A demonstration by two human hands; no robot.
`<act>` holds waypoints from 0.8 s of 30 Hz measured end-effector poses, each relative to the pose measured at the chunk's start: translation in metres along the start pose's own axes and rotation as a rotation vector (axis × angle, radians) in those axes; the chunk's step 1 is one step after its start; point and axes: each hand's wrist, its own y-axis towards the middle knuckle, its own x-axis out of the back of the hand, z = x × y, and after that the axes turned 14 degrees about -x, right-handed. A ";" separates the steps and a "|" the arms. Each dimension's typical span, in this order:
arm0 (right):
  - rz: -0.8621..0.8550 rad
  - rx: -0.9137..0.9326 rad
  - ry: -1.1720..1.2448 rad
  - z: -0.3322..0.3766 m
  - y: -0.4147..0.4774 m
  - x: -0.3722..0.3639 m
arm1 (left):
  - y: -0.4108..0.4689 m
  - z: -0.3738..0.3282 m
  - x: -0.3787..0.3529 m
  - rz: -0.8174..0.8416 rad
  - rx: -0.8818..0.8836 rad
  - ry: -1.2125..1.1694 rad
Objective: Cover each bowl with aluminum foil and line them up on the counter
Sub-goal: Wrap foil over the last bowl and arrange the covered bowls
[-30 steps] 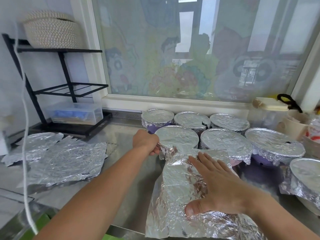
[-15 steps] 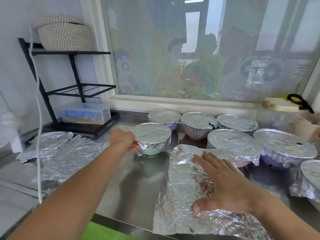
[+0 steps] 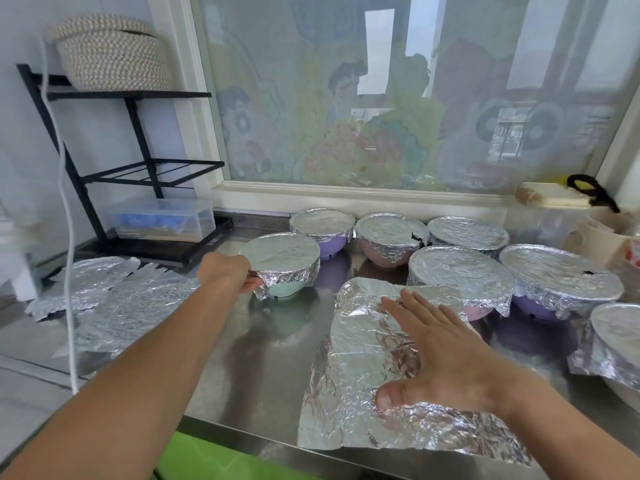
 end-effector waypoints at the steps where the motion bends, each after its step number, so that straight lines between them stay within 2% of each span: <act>1: -0.002 0.000 0.004 0.000 0.000 0.000 | 0.001 0.002 0.002 -0.006 0.002 -0.013; 8: -0.015 -0.002 0.021 0.000 0.000 -0.002 | 0.001 0.007 0.009 -0.043 0.025 -0.100; 14: -0.010 -0.002 0.005 -0.001 0.001 -0.003 | -0.018 0.004 -0.001 0.045 0.050 -0.307; 24: -0.004 -0.001 -0.009 -0.002 0.003 -0.003 | -0.011 0.004 -0.016 -0.028 0.057 -0.392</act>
